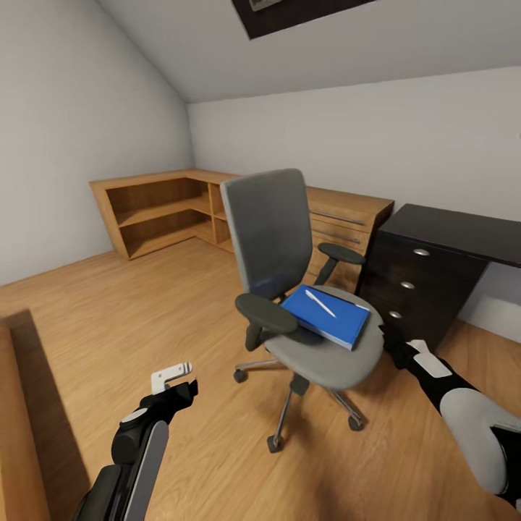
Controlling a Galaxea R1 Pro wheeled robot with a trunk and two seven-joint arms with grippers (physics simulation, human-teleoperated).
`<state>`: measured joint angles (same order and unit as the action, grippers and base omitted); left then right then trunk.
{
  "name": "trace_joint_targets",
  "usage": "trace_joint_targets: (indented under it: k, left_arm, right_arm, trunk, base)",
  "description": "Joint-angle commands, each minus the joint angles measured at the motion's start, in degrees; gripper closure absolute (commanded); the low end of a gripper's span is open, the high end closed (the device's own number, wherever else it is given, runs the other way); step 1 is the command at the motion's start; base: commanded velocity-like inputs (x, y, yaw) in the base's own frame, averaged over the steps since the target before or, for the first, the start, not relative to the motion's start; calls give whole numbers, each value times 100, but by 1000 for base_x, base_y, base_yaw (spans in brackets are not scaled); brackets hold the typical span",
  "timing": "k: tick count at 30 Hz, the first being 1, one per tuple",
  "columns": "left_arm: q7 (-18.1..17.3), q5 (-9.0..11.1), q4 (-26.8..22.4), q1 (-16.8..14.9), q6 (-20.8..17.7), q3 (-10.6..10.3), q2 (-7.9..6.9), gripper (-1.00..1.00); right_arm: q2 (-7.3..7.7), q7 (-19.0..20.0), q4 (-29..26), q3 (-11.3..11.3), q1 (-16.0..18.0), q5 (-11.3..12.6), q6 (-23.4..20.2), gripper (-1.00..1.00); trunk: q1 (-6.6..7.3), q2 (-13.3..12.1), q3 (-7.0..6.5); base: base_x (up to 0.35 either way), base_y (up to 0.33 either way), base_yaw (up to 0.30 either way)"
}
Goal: In the bedroom, organize the workspace by keeping the computer under the desk, ensuring the monitor is on the desk, placing the keyboard on the desk next to the monitor, placing the mouse on the desk next to the keyboard, moving the folder from the swivel chair onto the desk next to the mouse, stacking the notebook on top of the folder with the pen on top of the notebook, and positioning the swivel chair next to the desk.
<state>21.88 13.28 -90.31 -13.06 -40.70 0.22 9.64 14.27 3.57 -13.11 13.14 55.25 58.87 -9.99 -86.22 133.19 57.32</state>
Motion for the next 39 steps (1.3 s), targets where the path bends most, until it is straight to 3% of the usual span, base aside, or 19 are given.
trace_joint_targets:
  k: [1, 14, 22, 26, 31, 38, 39]
  left_arm:
    - [44, 60, -6, -3, -17, 1, 3, -100]
    - [44, 55, -5, -3, -17, -5, 3, -100]
    - [44, 55, -5, -3, -17, -6, 3, -100]
    - [44, 54, 1, -3, -17, -11, 3, -100]
    - [60, 52, 85, -3, -17, -117, 4, -100]
    - [76, 52, 109, -3, -17, -194, 3, -100]
    - [77, 52, 128, -3, -17, -204, 6, -100]
  right_arm:
    - [-9, 15, -1, 31, 3, 13, -25, -100]
    - [-287, 29, 21, 31, 2, -10, -12, -100]
    - [-370, 30, 33, 31, -2, -23, -11, -100]
    - [-470, 30, 58, 31, -2, -28, -6, -100]
    - [-720, 37, 93, 17, -3, -86, 63, -100]
    - [-803, 38, 172, -4, -5, -144, 93, -100]
    - [-880, 40, 192, -13, -5, -191, 96, -100]
  trunk:
    - [4, 3, 5]
    - [4, 3, 5]
    - [4, 3, 5]
    - [4, 3, 5]
    - [4, 3, 5]
    - [4, 3, 5]
    - [4, 3, 5]
  base:
    - [-263, 0, 0]
    - [-272, 0, 0]
    - [-273, 0, 0]
    - [-271, 0, 0]
    - [-97, 0, 0]
    - [-16, 0, 0]
    - [-3, 0, 0]
